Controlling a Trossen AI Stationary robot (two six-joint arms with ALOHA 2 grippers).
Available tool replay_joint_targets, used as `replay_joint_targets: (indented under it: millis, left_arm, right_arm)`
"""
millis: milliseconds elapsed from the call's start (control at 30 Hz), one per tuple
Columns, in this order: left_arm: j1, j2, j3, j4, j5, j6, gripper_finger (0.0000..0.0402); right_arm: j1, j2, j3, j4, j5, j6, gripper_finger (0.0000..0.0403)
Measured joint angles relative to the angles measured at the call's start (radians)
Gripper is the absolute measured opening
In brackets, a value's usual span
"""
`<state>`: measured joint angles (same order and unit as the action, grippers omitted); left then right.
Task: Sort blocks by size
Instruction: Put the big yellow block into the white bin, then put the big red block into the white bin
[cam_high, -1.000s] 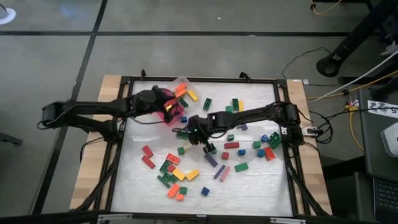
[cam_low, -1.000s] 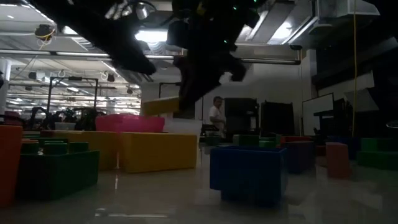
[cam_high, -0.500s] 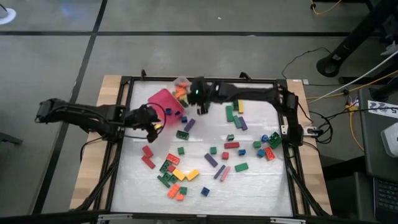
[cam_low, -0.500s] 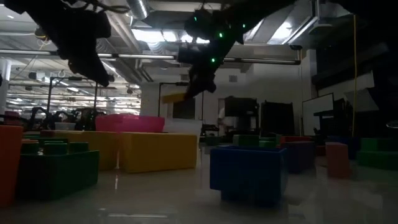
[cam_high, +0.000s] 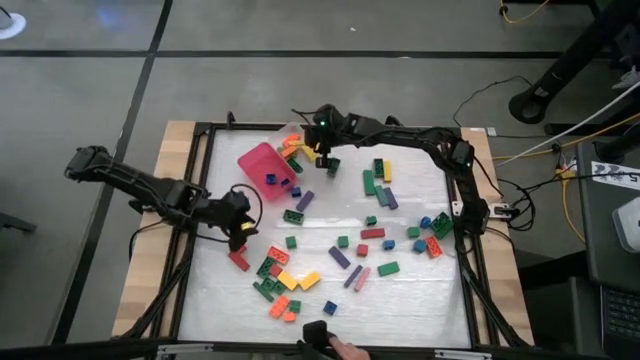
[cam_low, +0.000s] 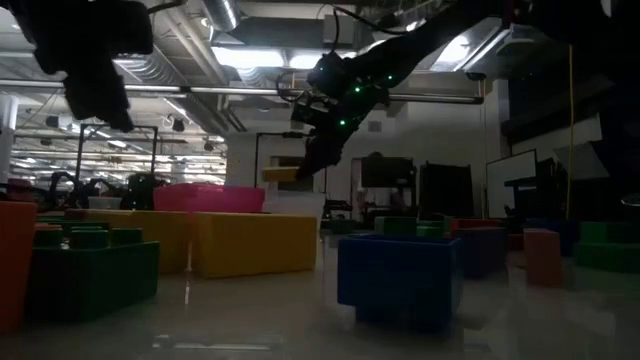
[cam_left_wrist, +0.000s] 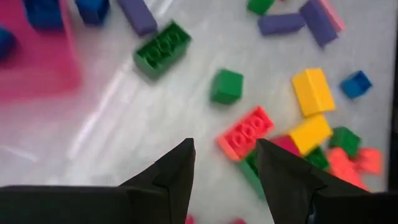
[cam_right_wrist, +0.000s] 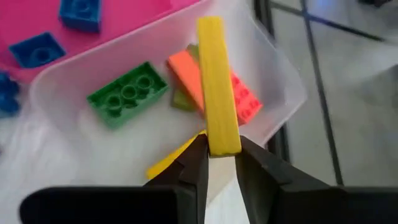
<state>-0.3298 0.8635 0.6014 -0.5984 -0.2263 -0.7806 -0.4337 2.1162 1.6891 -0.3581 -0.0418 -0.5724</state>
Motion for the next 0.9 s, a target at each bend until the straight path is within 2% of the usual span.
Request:
replay_joint_targets:
  millis: [200,333,600,900]
  left_arm:
    - [-0.079,0.005,0.0,0.002,0.07,-0.149,0.0156]
    - [-0.137,0.02,-0.001,0.002,0.094,-0.175,0.0156]
    - [-0.241,0.157,-0.007,0.017,0.093,0.012,0.0156]
    - [-0.313,0.348,-0.007,0.043,0.091,0.304,0.0156]
  right_arm:
    - [0.003,0.0,0.0,0.001,-0.004,0.0,0.008]
    - [0.001,0.0,0.0,-0.005,0.007,0.0,0.008]
    - [0.001,0.0,0.0,-0.017,0.033,0.003,0.0081]
    - [0.002,0.0,0.0,-0.019,0.034,0.102,0.0081]
